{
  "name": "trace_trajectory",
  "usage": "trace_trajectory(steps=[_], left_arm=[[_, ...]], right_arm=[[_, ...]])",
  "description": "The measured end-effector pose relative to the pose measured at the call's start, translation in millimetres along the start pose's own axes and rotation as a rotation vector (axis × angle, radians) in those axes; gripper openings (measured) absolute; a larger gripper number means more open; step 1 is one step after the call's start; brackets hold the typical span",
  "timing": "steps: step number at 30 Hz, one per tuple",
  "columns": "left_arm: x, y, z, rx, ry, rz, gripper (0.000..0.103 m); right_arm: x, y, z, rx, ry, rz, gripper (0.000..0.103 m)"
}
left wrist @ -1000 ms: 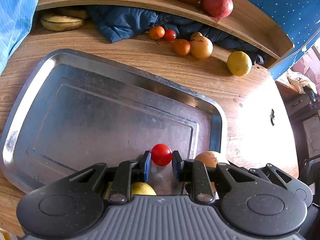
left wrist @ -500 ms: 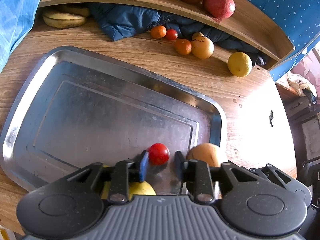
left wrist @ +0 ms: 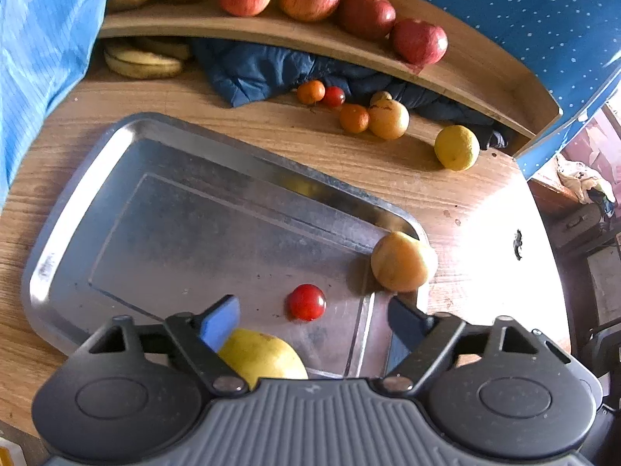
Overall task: Organize fruits
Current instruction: 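Open the left tool dropping the tomato while the right tool releases the mottled pear into the tray, then lift both open tools away from the tray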
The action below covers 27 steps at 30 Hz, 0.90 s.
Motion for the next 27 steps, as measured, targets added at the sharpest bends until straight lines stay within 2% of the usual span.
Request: trace_trajectory(steps=[2,7,18,22,27], left_arm=[[6,-4,1,-0.011,0.006,-0.015,0.098],[20,-13,9,-0.024,0.030,-0.030,0.101],[47,-44,45,0.016,0.085,0.035,0.102],[45,-50,53,0.039,0.141,0.059,0.102],[42,-59,55,0.010,0.241,0.081,0.103]], right_arm=[[4,-1,1,-0.004,0.001,-0.005,0.085],[12,-6,0,-0.019,0.019,-0.012,0.097],[26,-19,9,0.003,0.077,0.009,0.102],[27,-22,14,0.030,0.097,0.030,0.102],[27,-26,15,0.046,0.097,0.060,0.102]])
Point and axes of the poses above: each gripper's, at about its wrist camera, not at the fingertips, and x roughly against the way its jaws point, z to its left, y to its top, the point moved 1 cm from there along -x, roughly the way its jaws point, and after that the axes turned 15 degrees about x, right-handed, at the moved point
